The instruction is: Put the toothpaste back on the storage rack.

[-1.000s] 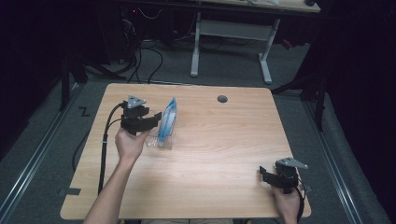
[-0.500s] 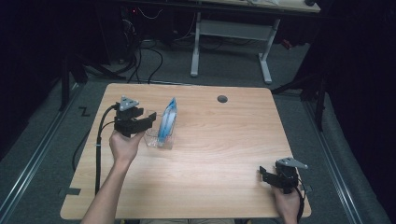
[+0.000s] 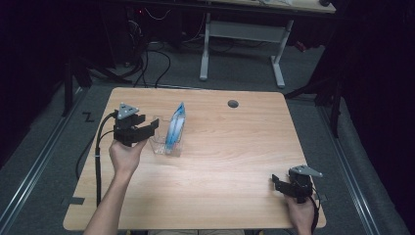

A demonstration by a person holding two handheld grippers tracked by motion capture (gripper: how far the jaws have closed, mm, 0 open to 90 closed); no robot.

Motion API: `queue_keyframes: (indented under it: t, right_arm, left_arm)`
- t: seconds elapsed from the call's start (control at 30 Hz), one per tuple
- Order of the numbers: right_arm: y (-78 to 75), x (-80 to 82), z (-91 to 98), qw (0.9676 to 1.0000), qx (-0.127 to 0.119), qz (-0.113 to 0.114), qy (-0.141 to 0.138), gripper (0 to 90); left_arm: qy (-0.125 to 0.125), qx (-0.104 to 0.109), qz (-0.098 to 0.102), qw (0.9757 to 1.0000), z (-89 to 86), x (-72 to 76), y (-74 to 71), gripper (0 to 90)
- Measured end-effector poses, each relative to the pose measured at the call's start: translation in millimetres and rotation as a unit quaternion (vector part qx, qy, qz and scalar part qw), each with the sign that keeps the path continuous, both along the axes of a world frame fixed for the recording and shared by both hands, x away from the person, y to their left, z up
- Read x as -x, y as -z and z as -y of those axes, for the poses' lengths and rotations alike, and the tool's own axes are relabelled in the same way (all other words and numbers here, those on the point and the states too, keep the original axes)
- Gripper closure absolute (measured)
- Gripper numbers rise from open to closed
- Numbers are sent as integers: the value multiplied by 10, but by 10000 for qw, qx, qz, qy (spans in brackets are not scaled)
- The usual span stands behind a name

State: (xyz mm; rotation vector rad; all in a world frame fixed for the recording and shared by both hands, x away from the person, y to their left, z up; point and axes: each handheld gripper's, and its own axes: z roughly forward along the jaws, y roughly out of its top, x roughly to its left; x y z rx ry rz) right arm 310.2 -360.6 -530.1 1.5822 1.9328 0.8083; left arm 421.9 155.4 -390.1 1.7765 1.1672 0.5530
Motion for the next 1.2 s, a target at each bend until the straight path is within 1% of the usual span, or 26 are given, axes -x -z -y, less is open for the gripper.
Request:
queue_keyframes:
  t: [0.13, 0.53, 0.83, 1.2]
  right_arm:
    - [0, -1, 1, 10000, 3, 3, -5, 283]
    - [0, 0, 0, 10000, 1, -2, 1, 282]
    - [-1, 1, -1, 10000, 4, -10, 3, 283]
    - [-1, 0, 0, 10000, 8, -4, -3, 282]
  left_arm:
    - [-38, 40, 11, 10000, -46, 33, 7, 446]
    - [-148, 39, 11, 9999, -151, 104, 26, 446]
    - [-234, 57, 57, 9997, -239, 166, 2, 447]
    - [-340, 85, 61, 9994, -334, 218, 32, 448]
